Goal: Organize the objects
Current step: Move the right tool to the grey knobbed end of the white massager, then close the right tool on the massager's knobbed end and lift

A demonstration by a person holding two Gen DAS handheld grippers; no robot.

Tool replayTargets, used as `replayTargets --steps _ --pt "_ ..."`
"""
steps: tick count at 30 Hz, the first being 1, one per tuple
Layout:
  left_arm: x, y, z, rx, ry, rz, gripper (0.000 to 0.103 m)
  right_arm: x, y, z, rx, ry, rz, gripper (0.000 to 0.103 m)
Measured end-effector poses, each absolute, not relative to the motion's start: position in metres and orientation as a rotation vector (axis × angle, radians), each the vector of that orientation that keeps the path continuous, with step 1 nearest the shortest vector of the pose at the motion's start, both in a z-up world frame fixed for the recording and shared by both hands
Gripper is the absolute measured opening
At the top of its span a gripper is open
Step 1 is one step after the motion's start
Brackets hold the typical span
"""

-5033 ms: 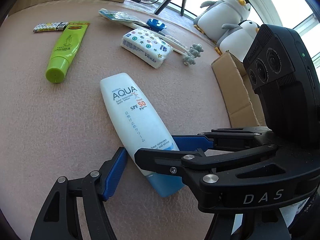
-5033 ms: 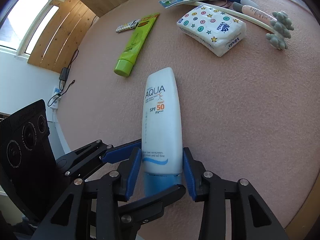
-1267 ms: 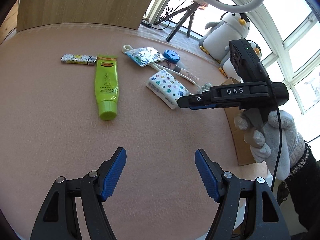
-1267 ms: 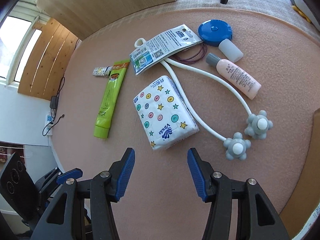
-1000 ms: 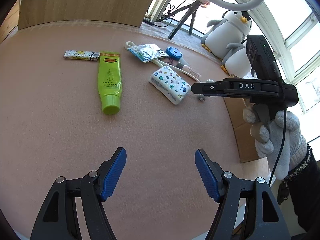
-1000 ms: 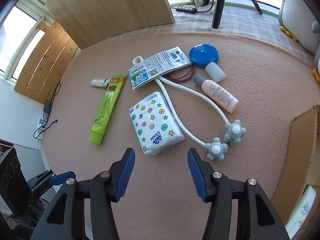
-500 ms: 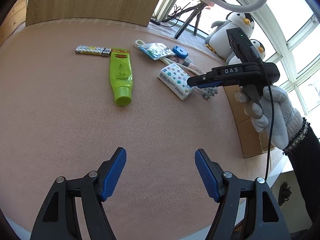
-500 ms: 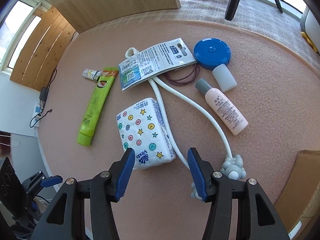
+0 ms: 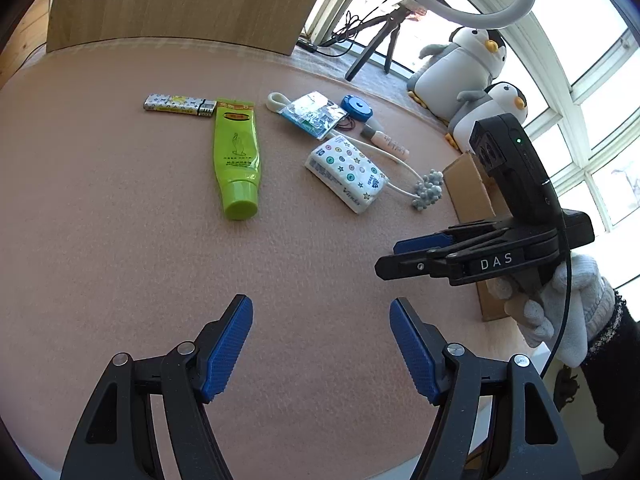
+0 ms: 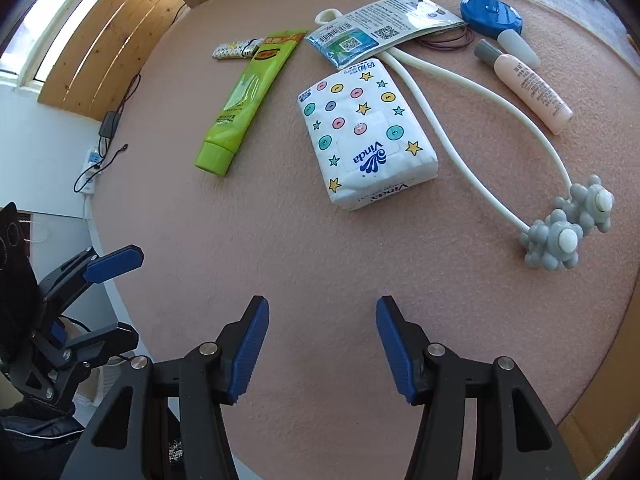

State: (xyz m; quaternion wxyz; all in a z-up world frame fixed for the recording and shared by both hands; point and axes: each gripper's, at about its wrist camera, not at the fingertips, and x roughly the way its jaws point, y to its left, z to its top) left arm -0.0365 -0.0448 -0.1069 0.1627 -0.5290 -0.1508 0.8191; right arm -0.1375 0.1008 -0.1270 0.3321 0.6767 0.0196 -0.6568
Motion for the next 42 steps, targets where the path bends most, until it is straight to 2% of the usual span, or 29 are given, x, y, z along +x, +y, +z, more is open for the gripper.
replayTargets --steps 6,9,12,19,21,24,29,33,42 --pt "-0.034 -0.046 -0.108 -1.513 -0.429 2.338 0.074 -0.165 0.125 -0.083 1.628 0.036 -2.002 0.051" --pt "-0.03 -0.047 -0.108 -1.517 -0.433 2.342 0.074 -0.193 0.142 -0.075 1.643 0.084 -2.132 0.046" --pt "-0.026 -0.05 -0.107 -1.516 -0.439 2.353 0.074 -0.213 0.147 -0.081 1.688 0.124 -2.147 0.041" --pt "-0.027 -0.061 -0.105 -1.521 -0.469 2.385 0.074 -0.228 0.148 -0.109 1.776 0.251 -2.105 0.038" --pt "-0.028 -0.06 -0.106 -1.525 -0.473 2.383 0.074 -0.232 0.146 -0.117 1.802 0.274 -2.108 0.029" --pt "-0.028 -0.056 -0.106 -1.52 -0.46 2.374 0.074 -0.235 0.151 -0.127 1.872 0.231 -2.083 0.015" --pt "-0.03 -0.051 -0.109 -1.519 -0.462 2.354 0.074 -0.214 0.162 -0.127 1.916 0.065 -1.953 0.015" --pt "-0.033 -0.042 -0.111 -1.522 -0.447 2.334 0.074 -0.182 0.161 -0.132 1.927 0.067 -1.913 0.015" --pt "-0.048 -0.004 -0.118 -1.524 -0.36 2.282 0.074 -0.11 0.176 -0.132 1.918 -0.156 -1.96 0.015"
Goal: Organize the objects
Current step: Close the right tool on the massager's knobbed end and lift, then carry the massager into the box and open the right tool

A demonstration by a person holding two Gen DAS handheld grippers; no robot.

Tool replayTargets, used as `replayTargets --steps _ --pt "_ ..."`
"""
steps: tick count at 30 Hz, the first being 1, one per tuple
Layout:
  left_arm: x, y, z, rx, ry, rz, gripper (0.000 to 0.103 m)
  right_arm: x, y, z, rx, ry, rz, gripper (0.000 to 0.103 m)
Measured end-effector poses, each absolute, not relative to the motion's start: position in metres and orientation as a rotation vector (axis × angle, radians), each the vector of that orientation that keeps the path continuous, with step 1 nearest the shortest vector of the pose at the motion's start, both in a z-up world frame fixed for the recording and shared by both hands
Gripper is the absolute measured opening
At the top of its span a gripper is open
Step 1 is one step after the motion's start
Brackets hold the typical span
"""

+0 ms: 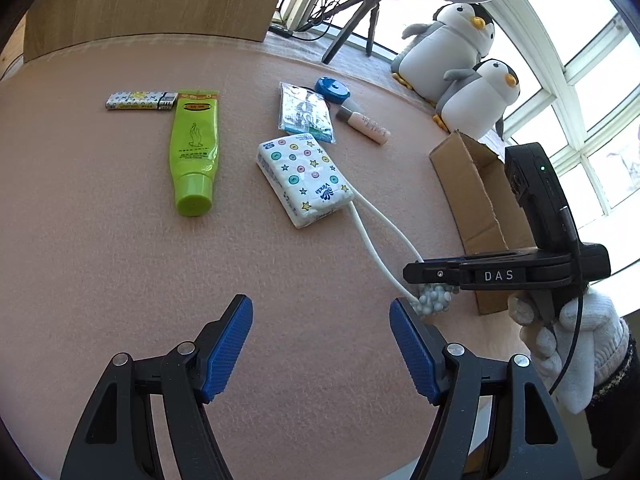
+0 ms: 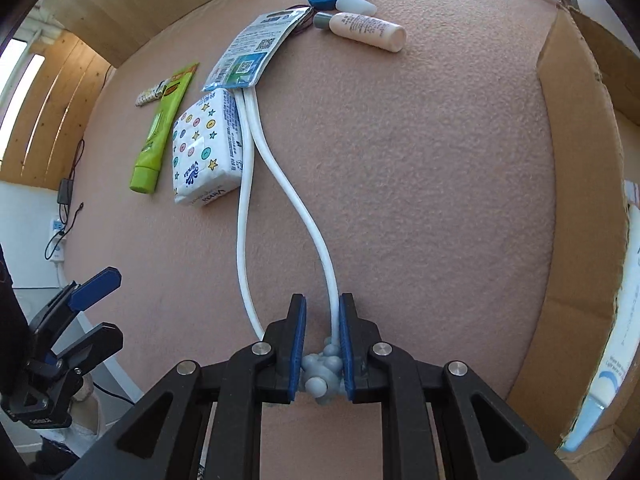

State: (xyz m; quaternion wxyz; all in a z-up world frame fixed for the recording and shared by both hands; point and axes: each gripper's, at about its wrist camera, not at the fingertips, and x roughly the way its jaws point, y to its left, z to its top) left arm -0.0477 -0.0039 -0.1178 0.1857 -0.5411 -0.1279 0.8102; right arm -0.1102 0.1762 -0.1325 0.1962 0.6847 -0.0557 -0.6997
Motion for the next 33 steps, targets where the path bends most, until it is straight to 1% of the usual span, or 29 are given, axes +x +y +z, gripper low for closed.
replayTargets --steps 2,4,7,10,12,14,17,19,21,24,26,29,33 --pt "-0.049 0.005 -0.123 -1.534 -0.342 2.264 0.074 -0.095 0.175 -0.13 1.905 -0.138 -1.985 0.015" --pt "-0.051 0.012 -0.128 -1.549 -0.34 2.242 0.074 -0.081 0.171 -0.129 1.893 -0.145 -1.97 0.018" --pt "-0.054 0.022 -0.135 -1.565 -0.343 2.204 0.07 -0.064 0.17 -0.129 1.883 -0.214 -1.917 0.02" --pt "-0.055 0.031 -0.142 -1.591 -0.313 2.184 0.066 -0.044 0.166 -0.131 1.866 -0.184 -1.937 0.022" --pt "-0.056 0.037 -0.149 -1.614 -0.3 2.17 0.054 -0.034 0.168 -0.13 1.843 -0.155 -1.97 0.022" --pt "-0.057 0.042 -0.155 -1.631 -0.295 2.156 0.05 -0.032 0.167 -0.129 1.831 -0.15 -1.983 0.023" --pt "-0.056 0.05 -0.158 -1.629 -0.262 2.167 0.05 -0.029 0.165 -0.13 1.822 -0.16 -1.99 0.023" --pt "-0.057 0.055 -0.159 -1.629 -0.255 2.159 0.047 -0.025 0.166 -0.131 1.814 -0.159 -1.998 0.023" --pt "-0.057 0.06 -0.161 -1.631 -0.246 2.152 0.037 -0.022 0.167 -0.13 1.803 -0.157 -2.01 0.023" --pt "-0.054 0.068 -0.163 -1.628 -0.229 2.129 0.029 -0.016 0.171 -0.129 1.791 -0.164 -2.028 0.023" --pt "-0.052 0.074 -0.163 -1.624 -0.217 2.113 0.026 -0.017 0.163 -0.13 1.782 -0.163 -2.041 0.022" --pt "-0.049 0.081 -0.162 -1.615 -0.19 2.117 0.026 -0.014 0.168 -0.128 1.768 -0.158 -2.066 0.021" --pt "-0.047 0.084 -0.155 -1.596 -0.22 2.105 0.026 -0.012 0.18 -0.121 1.743 -0.182 -2.092 0.021"
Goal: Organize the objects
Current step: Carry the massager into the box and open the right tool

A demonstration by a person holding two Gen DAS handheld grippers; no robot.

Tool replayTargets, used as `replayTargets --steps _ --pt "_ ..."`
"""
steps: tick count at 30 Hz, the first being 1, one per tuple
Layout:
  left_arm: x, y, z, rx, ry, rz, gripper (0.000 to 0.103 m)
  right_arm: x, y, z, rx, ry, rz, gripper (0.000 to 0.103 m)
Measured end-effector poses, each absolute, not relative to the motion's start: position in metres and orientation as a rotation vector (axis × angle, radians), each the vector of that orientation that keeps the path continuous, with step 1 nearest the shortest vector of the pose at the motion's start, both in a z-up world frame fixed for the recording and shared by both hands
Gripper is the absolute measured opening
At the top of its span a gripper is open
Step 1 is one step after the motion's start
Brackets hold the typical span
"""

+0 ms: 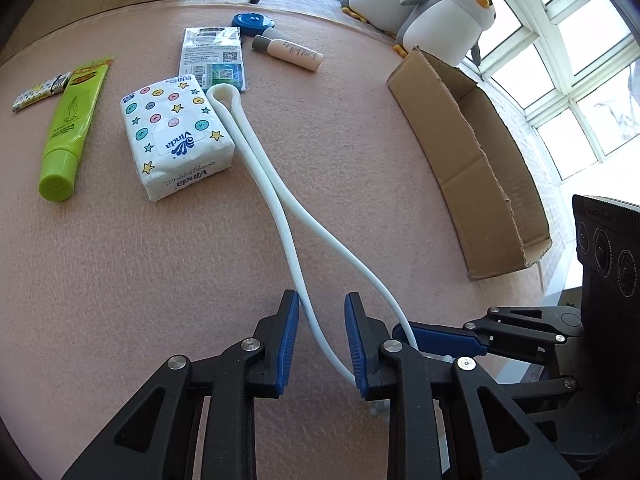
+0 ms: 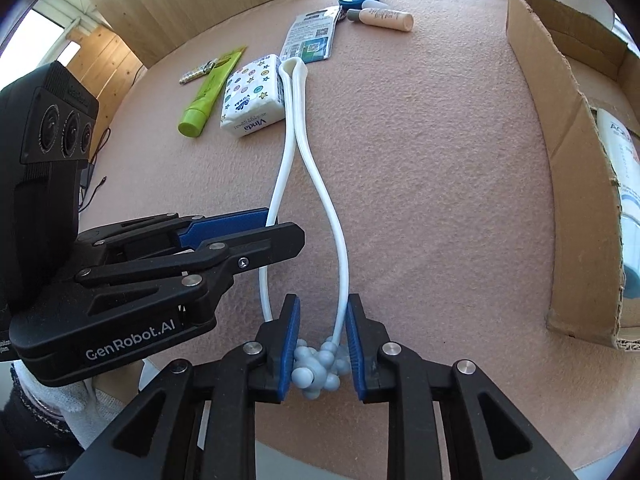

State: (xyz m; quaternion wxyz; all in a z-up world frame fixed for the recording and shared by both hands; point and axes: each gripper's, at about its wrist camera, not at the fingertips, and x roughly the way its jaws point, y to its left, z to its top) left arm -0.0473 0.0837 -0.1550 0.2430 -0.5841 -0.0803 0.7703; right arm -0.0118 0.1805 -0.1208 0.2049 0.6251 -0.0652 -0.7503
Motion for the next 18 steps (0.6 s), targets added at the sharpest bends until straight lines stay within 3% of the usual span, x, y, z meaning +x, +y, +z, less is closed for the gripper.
replayTargets --steps 18 --pt "-0.065 0.164 -0.087 -1.391 -0.186 2.093 0.026 -0.025 0.255 -0.054 1.604 -0.31 -2.289 0.021"
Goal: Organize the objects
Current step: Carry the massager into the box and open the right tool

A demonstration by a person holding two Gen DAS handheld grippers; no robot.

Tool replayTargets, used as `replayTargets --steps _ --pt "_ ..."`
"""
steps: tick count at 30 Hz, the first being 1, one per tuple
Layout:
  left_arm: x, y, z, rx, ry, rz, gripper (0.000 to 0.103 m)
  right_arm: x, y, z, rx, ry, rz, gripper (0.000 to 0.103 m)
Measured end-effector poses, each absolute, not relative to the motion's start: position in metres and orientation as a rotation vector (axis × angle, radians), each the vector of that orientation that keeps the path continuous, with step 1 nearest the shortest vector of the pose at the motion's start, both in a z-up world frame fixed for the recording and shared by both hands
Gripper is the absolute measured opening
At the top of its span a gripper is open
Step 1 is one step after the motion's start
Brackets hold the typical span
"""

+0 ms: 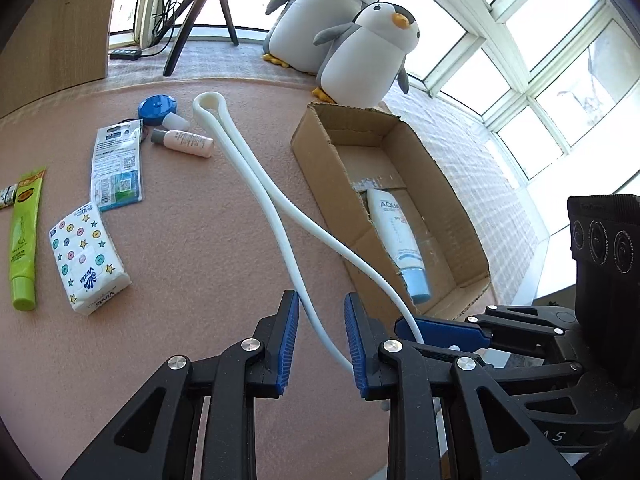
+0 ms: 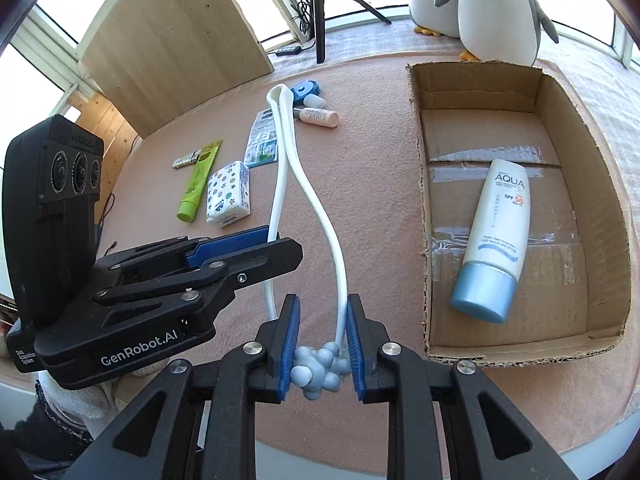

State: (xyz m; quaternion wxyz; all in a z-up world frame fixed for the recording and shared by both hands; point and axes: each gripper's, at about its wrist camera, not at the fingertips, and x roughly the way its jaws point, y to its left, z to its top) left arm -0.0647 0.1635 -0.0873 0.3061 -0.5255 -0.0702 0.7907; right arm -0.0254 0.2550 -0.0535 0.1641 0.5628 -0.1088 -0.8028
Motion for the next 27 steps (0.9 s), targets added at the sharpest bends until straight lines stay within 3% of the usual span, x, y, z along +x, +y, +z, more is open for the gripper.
replayTargets --steps 16,25,26,27 --pt "-0.091 0.295 -0.08 -1.311 -0.079 1.999 0.026 -0.045 0.358 -0.04 1.611 -0.402 -2.457 0.021" --pt "-0.098 0.329 -0.082 -1.293 -0.046 1.974 0.026 -0.05 0.386 -0.042 1.638 -0.4 -2.519 0.021" --pt "-0.098 0.329 -0.081 -1.288 -0.04 1.985 0.026 -0.05 0.386 -0.043 1.64 -0.39 -2.519 0.021" --pt "-0.098 0.327 -0.081 -1.291 -0.036 1.997 0.035 -0.05 0.386 -0.042 1.637 -0.379 -2.521 0.022"
